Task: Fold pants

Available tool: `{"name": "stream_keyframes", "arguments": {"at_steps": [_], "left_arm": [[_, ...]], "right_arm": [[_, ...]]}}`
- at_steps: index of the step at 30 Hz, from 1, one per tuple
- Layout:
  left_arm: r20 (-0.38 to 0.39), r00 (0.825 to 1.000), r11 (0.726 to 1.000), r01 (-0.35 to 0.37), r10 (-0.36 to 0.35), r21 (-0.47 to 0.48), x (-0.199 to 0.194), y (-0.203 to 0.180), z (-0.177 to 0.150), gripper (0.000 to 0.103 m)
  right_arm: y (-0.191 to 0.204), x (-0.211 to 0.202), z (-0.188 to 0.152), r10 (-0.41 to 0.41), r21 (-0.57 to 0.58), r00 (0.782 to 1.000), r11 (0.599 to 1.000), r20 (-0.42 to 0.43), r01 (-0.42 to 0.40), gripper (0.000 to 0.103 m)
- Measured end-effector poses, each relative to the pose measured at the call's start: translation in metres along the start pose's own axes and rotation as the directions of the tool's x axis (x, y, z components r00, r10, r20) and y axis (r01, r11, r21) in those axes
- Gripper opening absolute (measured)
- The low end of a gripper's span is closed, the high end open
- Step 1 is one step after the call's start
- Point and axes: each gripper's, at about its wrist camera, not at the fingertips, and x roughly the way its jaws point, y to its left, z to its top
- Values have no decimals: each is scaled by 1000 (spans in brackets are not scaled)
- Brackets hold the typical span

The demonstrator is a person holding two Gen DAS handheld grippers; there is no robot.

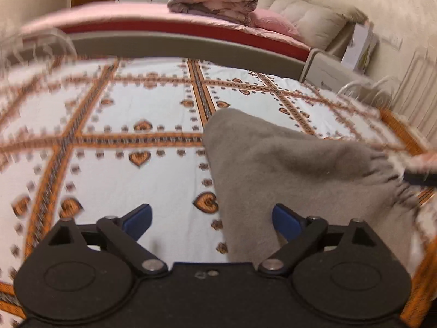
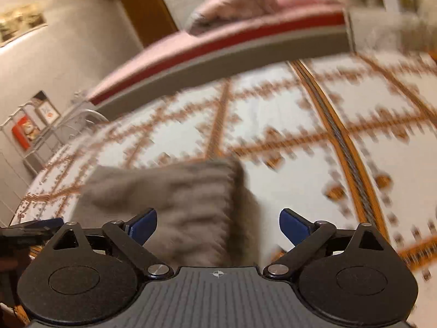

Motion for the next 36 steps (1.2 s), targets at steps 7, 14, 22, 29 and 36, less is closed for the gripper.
{"name": "stream_keyframes", "arguments": {"at_steps": [7,14,22,29,36], "left_arm": [[-58,987,975,134,-147,-176,17,17,-6,76],[-20,976,963,210,-216,-171,34,21,-6,85],[-19,930,914,357,-368,-194,57,29,4,30],[111,904,880,427,-412,-208,51,41,25,17],[158,947,929,309,-281,-203,102,47,96,34]], "right_arm": [[-56,20,-23,201,332,971,932,-130,-148,95],[-74,35,-26,343,462,936,845,-81,-270,62],[-54,54,-13,379,391,917,868,-122,-307,49],[-25,39,26,437,259,899,872,-27,-416,42],[-16,86,95,367,173,927,910,83,-376,55]]}}
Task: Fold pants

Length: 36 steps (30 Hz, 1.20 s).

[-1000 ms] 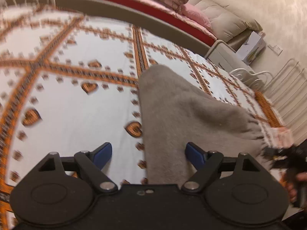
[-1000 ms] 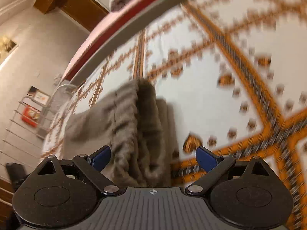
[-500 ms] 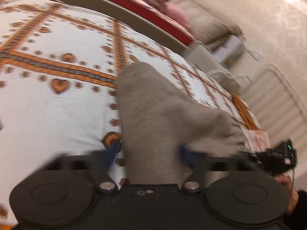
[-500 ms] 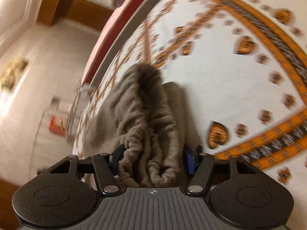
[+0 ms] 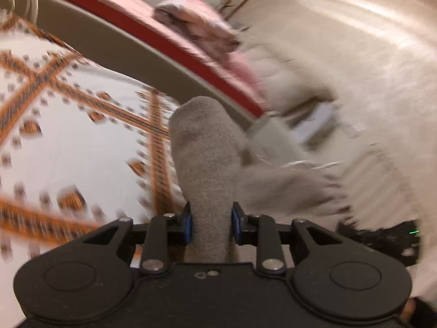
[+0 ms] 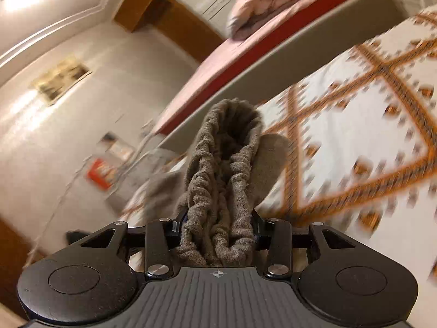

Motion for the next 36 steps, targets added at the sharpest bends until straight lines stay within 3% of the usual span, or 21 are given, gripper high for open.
{"name": "stream_keyframes", "arguments": {"at_steps": [1,2,3,4,5,6,7,8,10,12,16,18,20,23,24,26,28,33,36], "left_arm": [[-7,995,995,-97,97,29,11,-2,1,62],[-18,967,964,-249,252,97,22,-9,-2,89],[-7,942,925,-328,336,189,28,-18,-9,94],[23,936,903,-345,351,256,28,-25,-16,94],[48,932,879,-356,360,316,28,-31,-26,97],[63,929,866,-363,365,343,27,-33,-32,97],[79,930,868,-365,360,336,23,-32,-38,97],[77,932,885,-361,355,294,18,-28,-39,97],[90,929,905,-370,359,208,-2,-26,-43,97],[116,914,891,-405,389,206,-27,-34,-46,97],[126,897,858,-443,424,260,-75,-65,-55,97],[132,888,846,-459,440,270,-101,-84,-72,97],[116,896,844,-444,429,301,-126,-101,-97,97],[115,883,811,-465,456,355,-151,-126,-122,97],[145,884,809,-466,445,357,-162,-135,-130,97],[164,895,830,-445,414,336,-181,-146,-145,97],[190,900,845,-433,391,312,-199,-158,-163,97],[260,884,798,-463,388,385,-233,-197,-206,97],[257,898,803,-435,356,407,-246,-211,-222,97]], "right_arm": [[-8,7,3,-79,-6,997,997,13,79,77],[-18,19,5,-220,-6,975,975,-13,220,79],[-24,27,4,-325,-20,945,946,-38,324,78],[-28,25,1,-330,-18,944,944,-11,330,78],[-30,17,-4,-246,2,969,969,30,246,78],[-30,12,-9,-203,-3,978,979,51,204,79],[-29,14,-12,-228,-41,973,972,39,230,83],[-30,23,-16,-301,-76,954,951,-13,299,84],[-31,9,-20,-295,-51,955,954,4,295,92],[-18,-16,-23,-298,-65,953,952,46,301,103],[20,-67,-44,-333,-167,935,922,119,349,103],[41,-92,-69,-377,-217,915,890,145,401,103],[53,-105,-93,-421,-250,896,861,142,444,103],[80,-117,-131,-542,-389,829,740,140,549,103],[86,-119,-140,-543,-416,827,725,145,549,103],[96,-135,-163,-518,-430,843,735,141,524,103],[106,-152,-183,-508,-411,843,740,176,532,103],[139,-188,-230,-433,-383,862,773,263,506,103],[163,-202,-256,-400,-411,869,768,290,491,103]]}}
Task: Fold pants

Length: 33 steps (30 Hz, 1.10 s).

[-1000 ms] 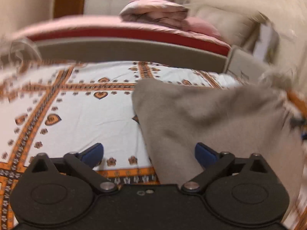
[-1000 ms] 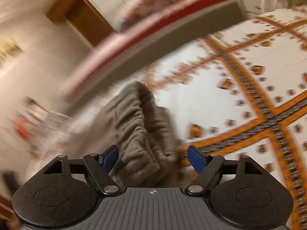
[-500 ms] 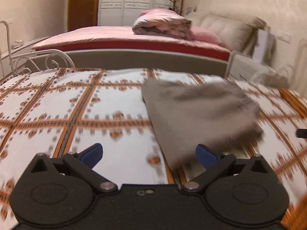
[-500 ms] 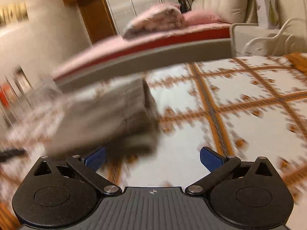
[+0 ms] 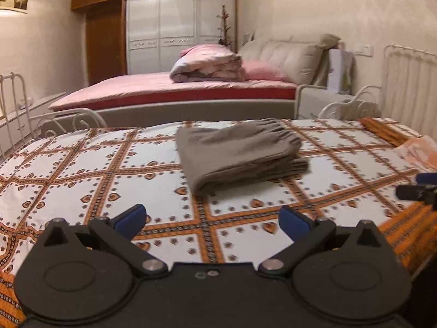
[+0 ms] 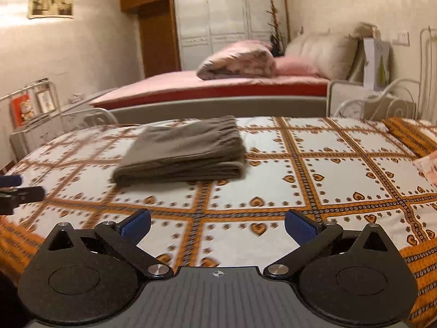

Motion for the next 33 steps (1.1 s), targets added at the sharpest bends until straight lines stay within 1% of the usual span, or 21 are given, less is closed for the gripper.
{"name": "stream_keyframes", "arguments": {"at_steps": [3,6,8,10,13,17,21,23,28,33], "left_arm": [[44,999,999,34,-33,-27,-22,-5,-8,97],[53,998,999,19,-17,-48,-27,-6,-14,97],[58,998,998,25,-22,-55,-26,-9,-15,97],[67,997,999,30,-27,-43,-23,-13,-14,97],[61,997,998,45,-42,-49,-15,-17,-14,97],[59,996,996,68,-64,-52,-11,-21,-12,97],[60,996,996,69,-66,-56,-11,-20,-13,97],[60,996,996,68,-64,-59,-13,-18,-14,97],[60,997,997,61,-57,-55,-13,-18,-14,97],[59,996,996,69,-65,-53,-11,-20,-13,97]], "right_arm": [[16,-18,-8,27,-9,999,1000,25,-27,103],[21,-29,-10,17,8,998,1000,62,-18,103],[18,-25,-7,10,24,998,1000,65,-11,103],[14,-16,-4,9,53,999,999,53,-12,103],[12,-8,0,14,84,999,996,44,-18,103],[26,-5,1,25,37,999,999,40,-27,103],[36,-3,-1,22,-16,999,1000,41,-21,103],[32,-3,-1,26,-7,999,1000,42,-25,103],[18,-3,0,14,71,999,997,43,-17,103],[20,-2,0,15,62,999,998,36,-17,103]]}}
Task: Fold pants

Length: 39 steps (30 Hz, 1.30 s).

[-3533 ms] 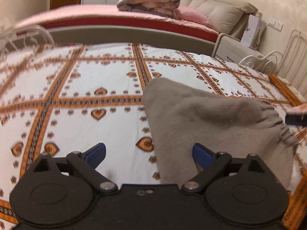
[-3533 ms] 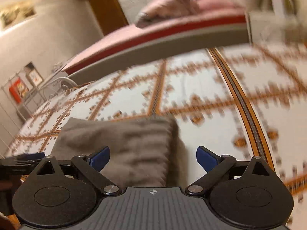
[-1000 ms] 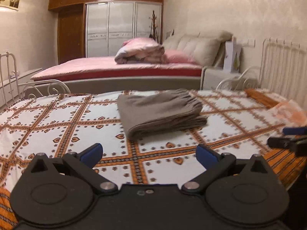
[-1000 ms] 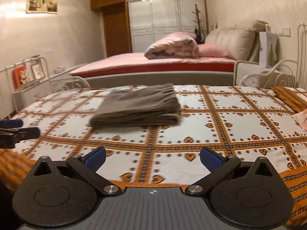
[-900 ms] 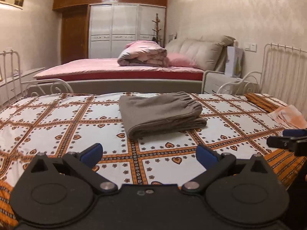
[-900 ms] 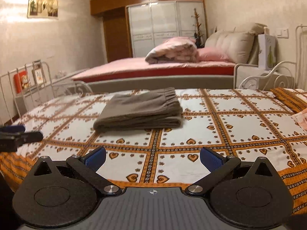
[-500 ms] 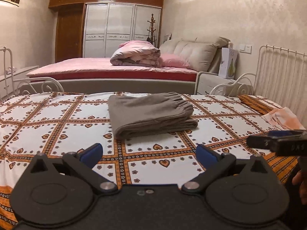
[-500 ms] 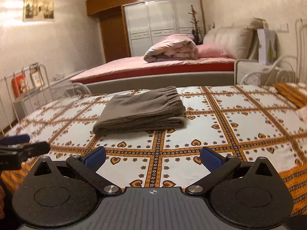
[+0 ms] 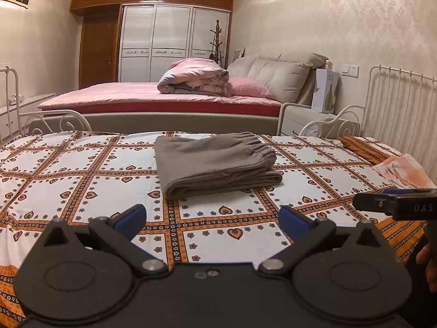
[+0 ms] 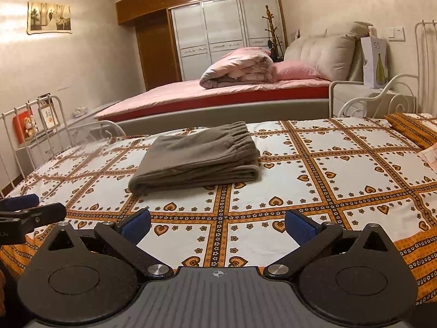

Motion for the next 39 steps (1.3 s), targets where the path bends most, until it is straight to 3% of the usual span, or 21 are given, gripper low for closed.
{"name": "stream_keyframes", "arguments": {"at_steps": [9,39], "left_arm": [[4,1000,1000,-1,1,5,0,-1,0,97],[-23,1000,1000,4,-4,11,4,-2,-3,97]], "right_arm": [[3,0,-2,-3,-50,1000,999,1,3,103],[0,-3,-2,0,-60,1000,998,10,1,103]]}}
